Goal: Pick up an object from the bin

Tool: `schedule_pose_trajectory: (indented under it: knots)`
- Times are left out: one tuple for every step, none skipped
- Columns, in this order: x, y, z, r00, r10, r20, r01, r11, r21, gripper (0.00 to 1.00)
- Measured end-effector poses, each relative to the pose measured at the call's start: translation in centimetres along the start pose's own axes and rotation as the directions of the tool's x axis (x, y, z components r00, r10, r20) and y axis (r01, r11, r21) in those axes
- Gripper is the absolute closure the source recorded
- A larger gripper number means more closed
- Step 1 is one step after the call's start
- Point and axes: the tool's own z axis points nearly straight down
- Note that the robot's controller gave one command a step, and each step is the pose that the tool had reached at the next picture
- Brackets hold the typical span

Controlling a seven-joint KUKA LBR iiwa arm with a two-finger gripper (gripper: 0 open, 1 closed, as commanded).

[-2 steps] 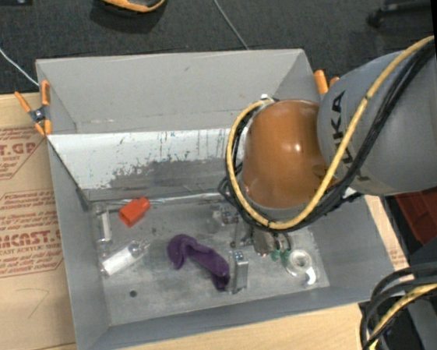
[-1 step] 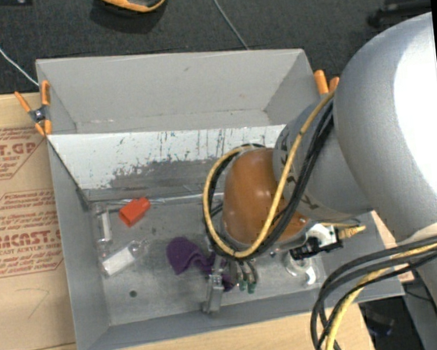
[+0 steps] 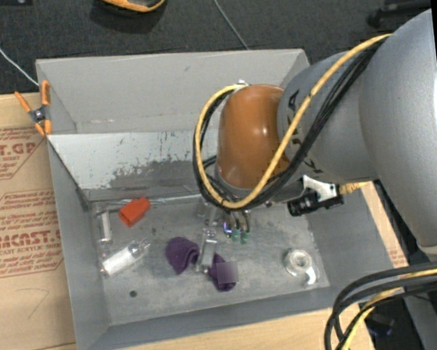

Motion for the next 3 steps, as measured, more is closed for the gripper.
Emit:
schedule_pose_trajectory:
  knots:
    - [4.4,-2.6,7.7,0.998,-0.059,0.007,0.059,0.998,-0.003,0.00]
    - [1.9,0.1,7.6,0.996,0.086,0.001,-0.086,0.996,-0.001,0.00]
    - [5.2,-1.0,7.6,0.992,0.130,0.005,-0.130,0.992,-0.003,1.00]
